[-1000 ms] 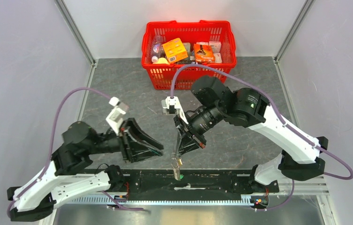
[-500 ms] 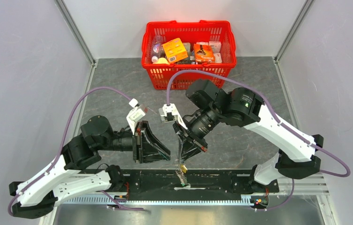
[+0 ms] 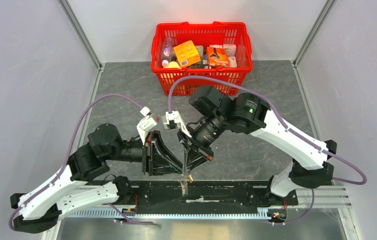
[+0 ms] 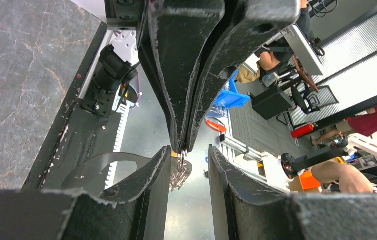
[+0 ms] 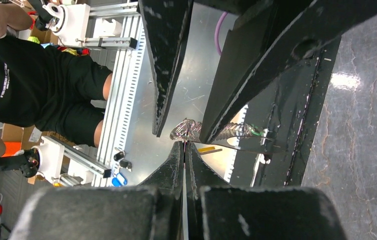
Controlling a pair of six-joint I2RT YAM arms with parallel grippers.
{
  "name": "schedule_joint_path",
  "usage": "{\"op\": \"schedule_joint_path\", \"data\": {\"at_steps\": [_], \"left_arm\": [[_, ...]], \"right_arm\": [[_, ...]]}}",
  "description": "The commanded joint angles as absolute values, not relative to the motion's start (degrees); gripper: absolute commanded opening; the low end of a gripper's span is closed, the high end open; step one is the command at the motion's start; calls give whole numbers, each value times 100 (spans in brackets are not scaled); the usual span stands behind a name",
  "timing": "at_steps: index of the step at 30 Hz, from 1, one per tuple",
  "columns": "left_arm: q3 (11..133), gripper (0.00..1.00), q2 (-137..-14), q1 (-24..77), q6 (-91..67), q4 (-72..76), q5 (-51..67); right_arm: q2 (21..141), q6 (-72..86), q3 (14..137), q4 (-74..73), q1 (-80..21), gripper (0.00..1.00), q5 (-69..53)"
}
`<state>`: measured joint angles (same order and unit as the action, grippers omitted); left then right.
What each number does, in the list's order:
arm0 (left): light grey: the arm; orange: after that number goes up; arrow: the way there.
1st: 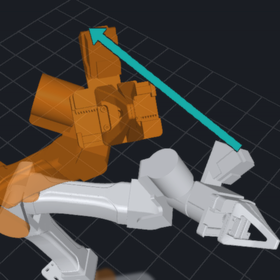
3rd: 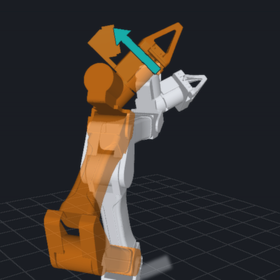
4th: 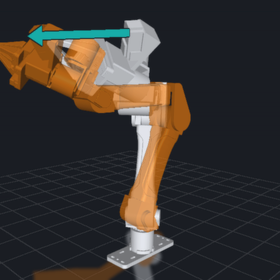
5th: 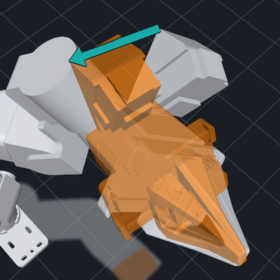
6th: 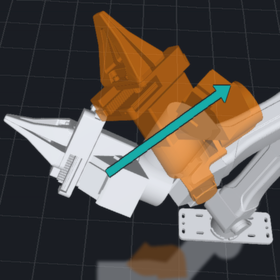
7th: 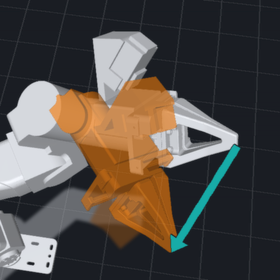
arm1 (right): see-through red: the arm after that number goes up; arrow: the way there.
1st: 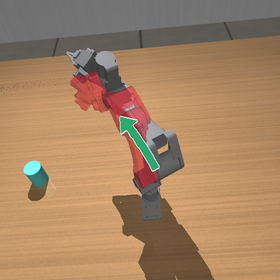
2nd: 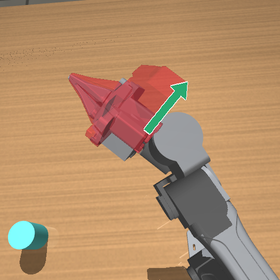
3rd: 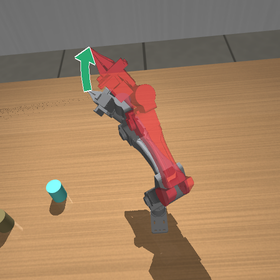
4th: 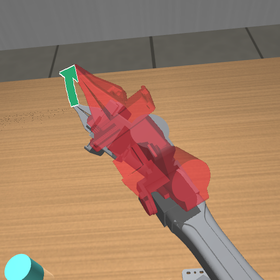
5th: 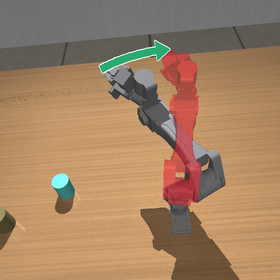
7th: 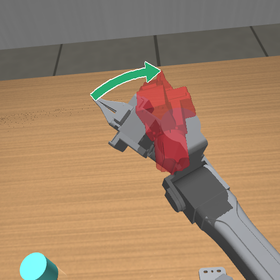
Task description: Put the keys on the keyring
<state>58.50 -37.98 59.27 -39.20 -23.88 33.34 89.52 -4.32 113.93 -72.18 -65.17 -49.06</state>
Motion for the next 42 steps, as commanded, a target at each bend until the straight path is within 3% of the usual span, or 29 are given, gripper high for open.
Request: {"op": "schedule_joint_path", "data": {"at_steps": [1,6,12,20,25,31,35,38,42], "left_arm": [[5771,40,-3761,5931,-4069,-2188,3551],[5722,37,-3735,5930,-4061,-2188,3586],[5695,19,-3709,5926,-4047,-2195,3647],[5669,13,-3650,5933,-4019,-2253,3648],[5678,2,-3683,5929,-4008,-2250,3678],[5695,2,-3663,5927,-3999,-2237,3707],[5704,2,-3654,5932,-3955,-2232,3700],[5695,2,-3655,5925,-3950,-2193,3719],[5711,2,-3621,5932,-3981,-2166,3687]], "right_arm": [[9002,-343,11803,-6857,-6565,0,-4914],[9066,-341,11865,-6859,-6564,0,-4870],[9062,-352,11860,-6862,-6565,0,-4861],[8956,-396,11835,-6913,-6565,0,-4799],[8947,-420,11817,-6916,-6565,0,-4794],[8786,-535,11761,-6950,-6561,0,-4736],[8699,-519,11688,-6895,-6565,6,-4771],[8652,-523,11667,-6875,-6565,0,-4821],[8666,-501,11669,-6855,-6565,0,-4825]]}}
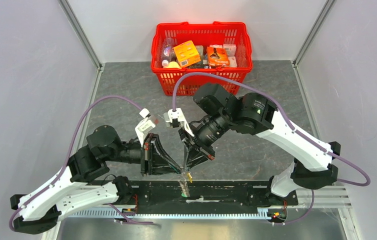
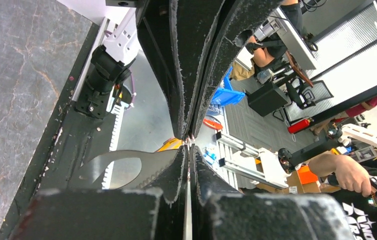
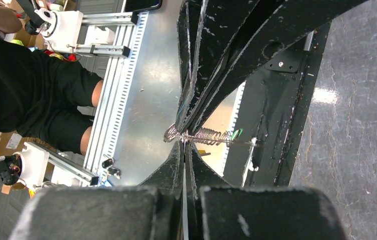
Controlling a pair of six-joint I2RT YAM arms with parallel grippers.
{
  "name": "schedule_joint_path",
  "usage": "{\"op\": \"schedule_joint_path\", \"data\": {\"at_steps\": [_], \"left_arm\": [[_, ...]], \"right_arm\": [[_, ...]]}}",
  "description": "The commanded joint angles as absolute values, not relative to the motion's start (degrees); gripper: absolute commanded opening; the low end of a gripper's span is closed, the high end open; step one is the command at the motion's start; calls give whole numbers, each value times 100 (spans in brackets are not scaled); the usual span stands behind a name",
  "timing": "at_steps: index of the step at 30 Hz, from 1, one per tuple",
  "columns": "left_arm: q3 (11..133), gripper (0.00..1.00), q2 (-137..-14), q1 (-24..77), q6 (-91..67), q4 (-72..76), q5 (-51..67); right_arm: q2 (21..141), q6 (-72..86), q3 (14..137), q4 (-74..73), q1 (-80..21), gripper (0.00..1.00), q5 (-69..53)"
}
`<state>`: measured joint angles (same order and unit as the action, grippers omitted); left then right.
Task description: Put the keys on the keyring
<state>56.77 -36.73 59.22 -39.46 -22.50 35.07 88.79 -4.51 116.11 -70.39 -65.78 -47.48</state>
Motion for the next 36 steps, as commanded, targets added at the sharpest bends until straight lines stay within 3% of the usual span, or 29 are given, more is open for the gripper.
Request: {"op": "schedule_joint_path", "data": {"at_steps": [1,15,16,18,28,36], "left_arm": [[5713,3,-3621,5930,-3981,-2158,3692],[5759,20,-3674,5932,-3990,-2101,3683],[5749,17,-3679,5927,-3990,-2101,3689],[5735,2,-3702,5932,-3966,-2105,3695],[5617,2,-3509,5928,-3782,-2025,3270],[5408,2,-3042,5930,-3700,-1833,2789]], "right_arm": [[8673,-501,11658,-6855,-6564,0,-4832],[8754,-492,11610,-6830,-6561,0,-4781],[8754,-492,11606,-6832,-6565,0,-4780],[8746,-493,11601,-6826,-6565,0,-4781],[8720,-472,11542,-6760,-6574,1,-4834],[8373,-241,11268,-6294,-6574,33,-4571]]}}
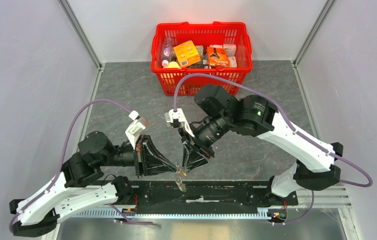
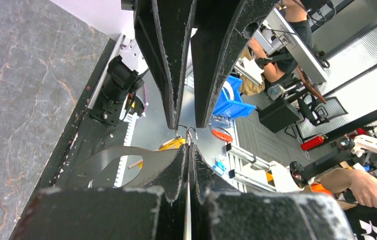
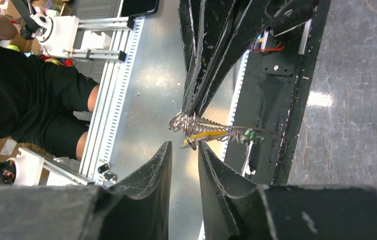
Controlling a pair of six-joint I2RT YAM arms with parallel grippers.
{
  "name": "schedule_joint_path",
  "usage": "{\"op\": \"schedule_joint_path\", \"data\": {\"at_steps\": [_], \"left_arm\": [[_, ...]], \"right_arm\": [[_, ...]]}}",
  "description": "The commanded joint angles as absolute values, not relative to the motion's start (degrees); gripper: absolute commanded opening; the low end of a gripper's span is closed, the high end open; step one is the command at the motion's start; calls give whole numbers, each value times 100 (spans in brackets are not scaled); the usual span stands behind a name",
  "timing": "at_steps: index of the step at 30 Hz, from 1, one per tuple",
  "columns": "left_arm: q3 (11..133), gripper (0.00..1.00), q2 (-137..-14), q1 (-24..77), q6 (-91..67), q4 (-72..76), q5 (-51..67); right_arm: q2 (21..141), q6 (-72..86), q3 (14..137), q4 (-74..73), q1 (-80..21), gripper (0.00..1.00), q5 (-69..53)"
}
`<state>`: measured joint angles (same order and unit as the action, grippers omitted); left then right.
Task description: Put the keys on the keyring
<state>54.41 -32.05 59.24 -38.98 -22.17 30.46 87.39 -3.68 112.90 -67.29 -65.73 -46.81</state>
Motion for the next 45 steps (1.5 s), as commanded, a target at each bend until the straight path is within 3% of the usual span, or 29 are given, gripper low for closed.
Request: {"op": "schedule_joint_path", "data": {"at_steps": [1,6,18,45], "left_arm": [[5397,2,-3030,5932,-3700,-1805,2790],[5260,2,-2900,5932,-3708,-1601,2768],[5081,2,-2725,5925,-3709,-1161,2769],[4975,2,-2569,5928,-3770,-896,2443]], "right_arm": [[8338,-214,11246,-6238,-6574,34,-4543],[7962,112,10813,-5687,-6574,42,-4120],[7626,542,10065,-4737,-6574,42,-3776],[7689,596,9924,-4555,-6631,27,-4122]]}}
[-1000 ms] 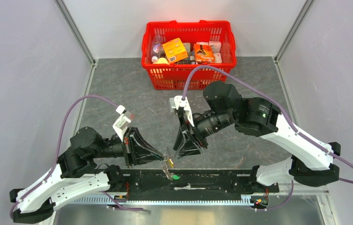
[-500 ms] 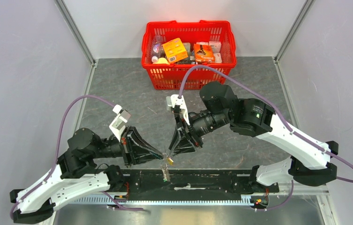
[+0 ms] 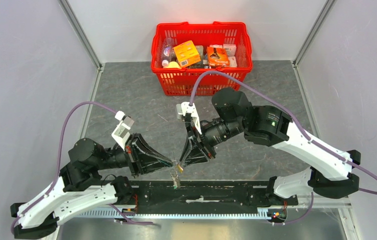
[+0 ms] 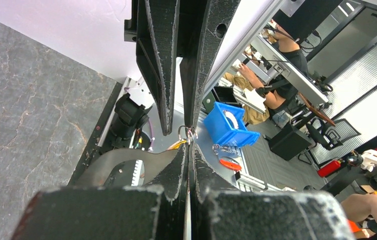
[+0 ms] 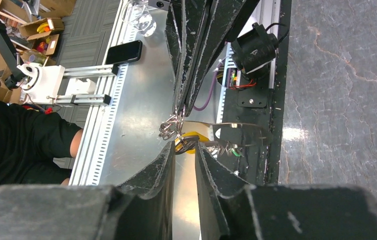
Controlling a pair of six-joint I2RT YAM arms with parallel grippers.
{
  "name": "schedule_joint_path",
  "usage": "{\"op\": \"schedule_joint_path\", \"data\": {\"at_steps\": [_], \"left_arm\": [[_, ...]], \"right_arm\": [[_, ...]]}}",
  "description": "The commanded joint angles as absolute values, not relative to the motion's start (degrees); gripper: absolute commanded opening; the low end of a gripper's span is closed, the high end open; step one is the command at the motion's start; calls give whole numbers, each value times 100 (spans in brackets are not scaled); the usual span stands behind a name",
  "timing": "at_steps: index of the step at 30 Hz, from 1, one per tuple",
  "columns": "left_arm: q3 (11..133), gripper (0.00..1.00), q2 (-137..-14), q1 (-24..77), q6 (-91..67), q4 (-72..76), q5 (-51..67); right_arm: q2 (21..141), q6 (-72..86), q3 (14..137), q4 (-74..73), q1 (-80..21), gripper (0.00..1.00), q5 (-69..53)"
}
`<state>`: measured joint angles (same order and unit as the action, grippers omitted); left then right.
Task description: Put the keys on the keyring
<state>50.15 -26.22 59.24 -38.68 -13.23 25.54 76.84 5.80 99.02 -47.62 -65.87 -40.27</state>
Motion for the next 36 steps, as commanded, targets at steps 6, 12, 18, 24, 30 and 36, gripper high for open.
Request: {"op": "schedule_joint_path", "data": {"at_steps": [6,12,18,24,30,36], "left_arm": [[4923,2,-2573,5932,-3832,-772,2487],[4896,2,-2527,5931,-3824,-695,2367],[4887,2,-2531,5930,-3771,-552,2325],[4828,2,-2492,5932,-3775,-224,2368],[4720,2,-2462,5930,-3858,146,2470],[4702,2,-2378,5932,-3878,141,2505]], "right_arm": [[7718,595,10016,-4531,-6667,12,-4030],[7763,575,9975,-4509,-6764,0,-4051],[7755,634,9785,-4366,-6864,0,-4131],[7683,870,9514,-3956,-6872,0,-4283],[7709,1052,9430,-3674,-6873,2,-4311],[7499,996,9540,-3790,-6869,33,-3949]]}}
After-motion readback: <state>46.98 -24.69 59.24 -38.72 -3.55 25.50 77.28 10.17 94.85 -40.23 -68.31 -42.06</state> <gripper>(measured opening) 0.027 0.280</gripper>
